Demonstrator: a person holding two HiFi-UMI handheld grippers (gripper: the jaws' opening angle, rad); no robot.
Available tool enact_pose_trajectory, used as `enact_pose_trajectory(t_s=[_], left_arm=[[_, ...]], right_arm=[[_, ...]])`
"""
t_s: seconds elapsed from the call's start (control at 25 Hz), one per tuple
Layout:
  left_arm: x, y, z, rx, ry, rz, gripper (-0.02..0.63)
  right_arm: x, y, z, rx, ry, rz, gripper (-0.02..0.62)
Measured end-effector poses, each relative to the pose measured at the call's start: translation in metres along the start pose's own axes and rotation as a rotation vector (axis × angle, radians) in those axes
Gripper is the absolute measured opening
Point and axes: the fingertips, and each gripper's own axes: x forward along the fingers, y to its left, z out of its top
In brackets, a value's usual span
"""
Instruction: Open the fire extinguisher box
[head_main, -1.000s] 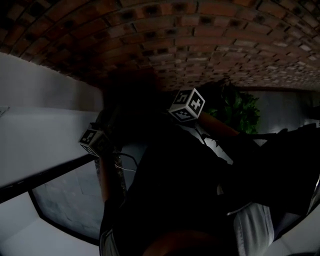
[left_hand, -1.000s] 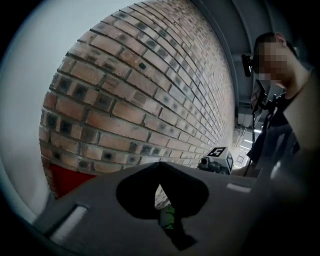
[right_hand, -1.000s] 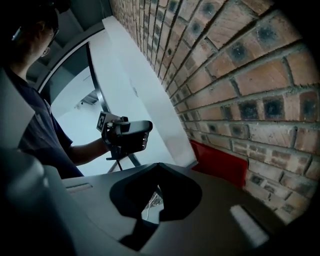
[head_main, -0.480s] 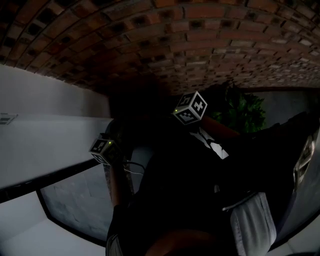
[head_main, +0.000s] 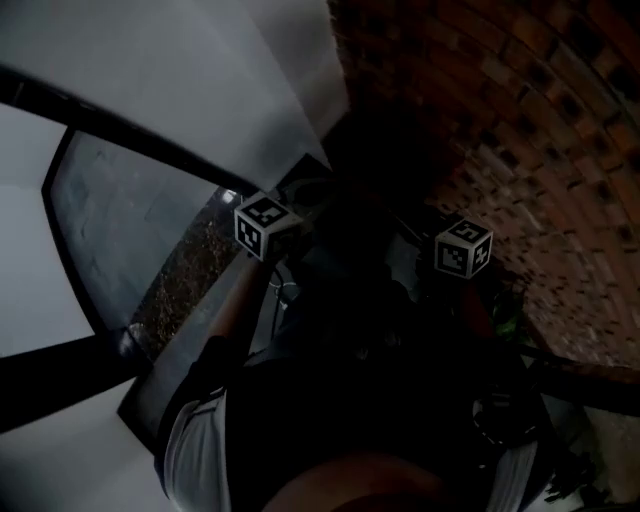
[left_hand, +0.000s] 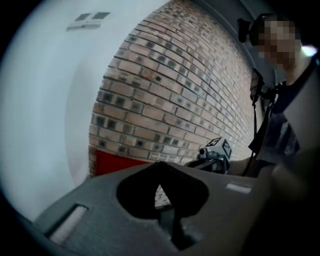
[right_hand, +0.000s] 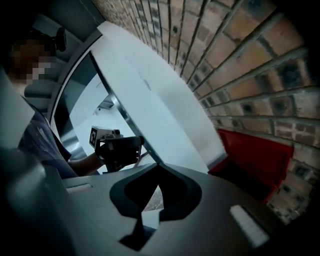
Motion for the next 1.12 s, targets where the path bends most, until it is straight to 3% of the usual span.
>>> enact_pose_trajectory(t_s=[0.24, 0.52, 0.76, 1.12], left_arm=[[-0.085, 0.048, -0.022, -0.118, -0.091, 0.178, 0.003], [-0.161, 0.094, -0.01, -0.062, -0.189, 0.34, 0.003], [-0.217, 0.138, -0.01, -0.067, -0.236, 0.405, 0.002], [-0.323, 0.196, -0.014, -0.132, -0.378, 0.489, 0.002]], right_arm=[[0.066, 0.038, -0.004, -0.063, 0.096, 0.078, -0.001], [0.132, 0.06, 0.009, -0.127, 0.144, 0.111, 0.0], [0.186, 0.076, 0.031, -0.181, 0.149, 0.083, 0.0], [0.291, 0.118, 0.024, -0.254, 0.246, 0.153, -0.002]])
